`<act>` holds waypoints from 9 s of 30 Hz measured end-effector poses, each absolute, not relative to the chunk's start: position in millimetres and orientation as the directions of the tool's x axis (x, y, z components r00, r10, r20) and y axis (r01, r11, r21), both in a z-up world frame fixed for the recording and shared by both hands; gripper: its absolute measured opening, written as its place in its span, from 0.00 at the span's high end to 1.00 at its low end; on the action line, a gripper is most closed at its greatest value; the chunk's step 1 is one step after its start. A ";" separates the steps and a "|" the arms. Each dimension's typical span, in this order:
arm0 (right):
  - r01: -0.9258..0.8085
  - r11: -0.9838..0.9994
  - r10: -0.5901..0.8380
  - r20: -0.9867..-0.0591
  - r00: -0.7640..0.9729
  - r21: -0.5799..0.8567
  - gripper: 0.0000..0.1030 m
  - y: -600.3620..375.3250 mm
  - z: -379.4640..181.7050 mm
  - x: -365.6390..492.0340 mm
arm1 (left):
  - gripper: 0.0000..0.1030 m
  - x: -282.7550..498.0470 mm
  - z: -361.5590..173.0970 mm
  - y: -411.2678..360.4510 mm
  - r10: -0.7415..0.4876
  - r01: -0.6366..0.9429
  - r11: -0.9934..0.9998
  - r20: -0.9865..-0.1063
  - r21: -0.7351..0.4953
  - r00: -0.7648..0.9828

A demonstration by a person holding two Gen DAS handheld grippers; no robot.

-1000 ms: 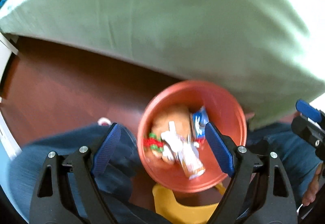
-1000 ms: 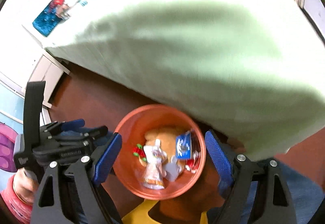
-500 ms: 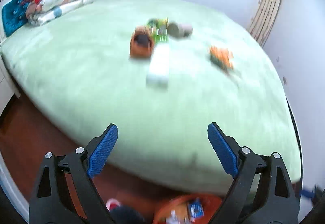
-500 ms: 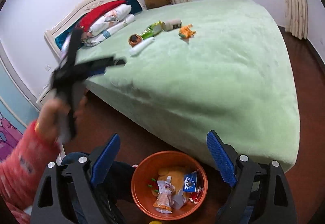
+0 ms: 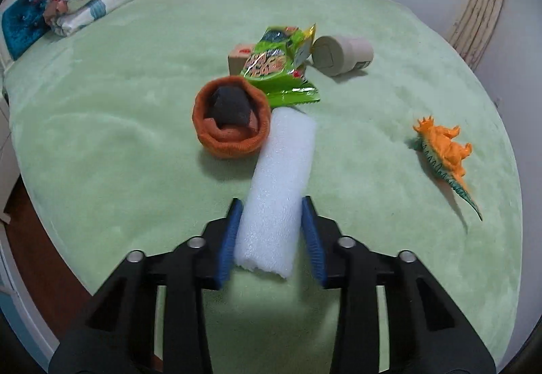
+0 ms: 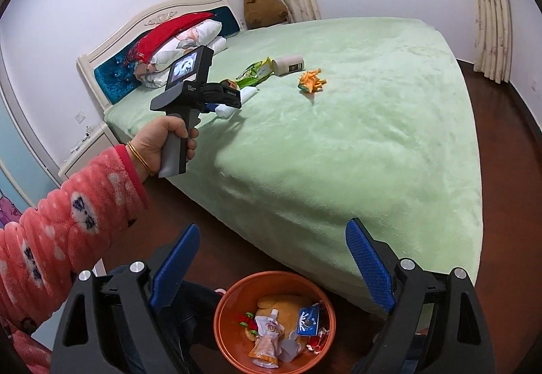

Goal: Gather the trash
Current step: 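Move the left gripper to the white foam tube and grasp it, then grasp the orange dinosaur toy with the right gripper while the left gripper holds the foam tube, then carry the foam tube and dinosaur to the orange bucket and open both grippers, then move the left gripper to the orange sock and grasp it, then move the right gripper to the green snack bag and grasp it, then carry the sock and snack bag to the orange bucket and open both grippers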

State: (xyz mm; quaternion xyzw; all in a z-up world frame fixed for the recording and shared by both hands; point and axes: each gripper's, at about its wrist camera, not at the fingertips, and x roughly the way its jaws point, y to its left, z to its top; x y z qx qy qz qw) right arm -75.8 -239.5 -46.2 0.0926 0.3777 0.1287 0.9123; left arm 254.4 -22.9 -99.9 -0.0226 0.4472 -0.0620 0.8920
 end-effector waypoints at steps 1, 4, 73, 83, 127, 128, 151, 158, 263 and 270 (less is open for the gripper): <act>-0.167 0.949 0.308 -0.664 0.682 0.268 0.16 -239.4 -46.5 -75.4 | 0.72 250.0 -97.8 -24.2 -0.133 0.100 0.991 -0.789 -0.090 0.599; -0.176 0.947 0.313 -0.665 0.678 0.267 0.16 -235.7 -46.9 -74.3 | 0.74 243.0 -95.1 -24.3 -0.146 0.121 0.989 -0.782 -0.090 0.607; -0.082 0.984 0.175 -0.768 0.616 0.159 0.54 -234.8 -36.2 156.8 | 0.74 70.2 -54.9 17.6 -0.361 0.281 0.932 -0.642 -0.228 0.676; -0.243 0.935 0.353 -0.702 0.618 0.257 0.54 -239.5 -9.9 24.1 | 0.74 29.0 -54.1 -8.1 -0.403 0.359 0.909 -0.655 -0.209 0.639; -0.070 0.943 0.334 -0.925 0.179 0.327 0.23 -214.3 -266.9 -68.4 | 0.19 -51.3 -305.8 -46.1 -0.289 0.187 0.939 -0.957 -0.289 -0.026; -0.054 0.943 0.333 -0.925 0.183 0.329 0.23 -217.5 -266.7 -68.0 | 0.19 -50.6 -303.7 -46.2 -0.282 0.188 0.941 -0.959 -0.280 -0.018; -0.089 0.932 0.356 -0.840 0.411 0.351 0.20 -235.6 -171.9 -67.8 | 0.17 -28.1 -224.6 -24.6 -0.338 0.179 0.936 -0.914 -0.303 0.222; -0.137 0.925 0.373 -0.783 0.498 0.354 0.19 -232.8 -132.5 -69.4 | 0.13 6.9 -145.9 -1.5 -0.391 0.216 0.920 -0.786 -0.326 0.479; -0.149 0.977 0.213 -0.766 0.606 0.154 0.64 -86.4 -24.8 331.4 | 0.76 36.0 -63.9 117.9 -0.226 0.079 0.961 -0.587 -0.265 0.777; -0.197 0.968 0.248 -0.703 0.667 0.155 0.64 -136.1 17.2 244.0 | 0.76 19.5 -52.9 90.1 -0.276 0.143 0.953 -0.574 -0.267 0.771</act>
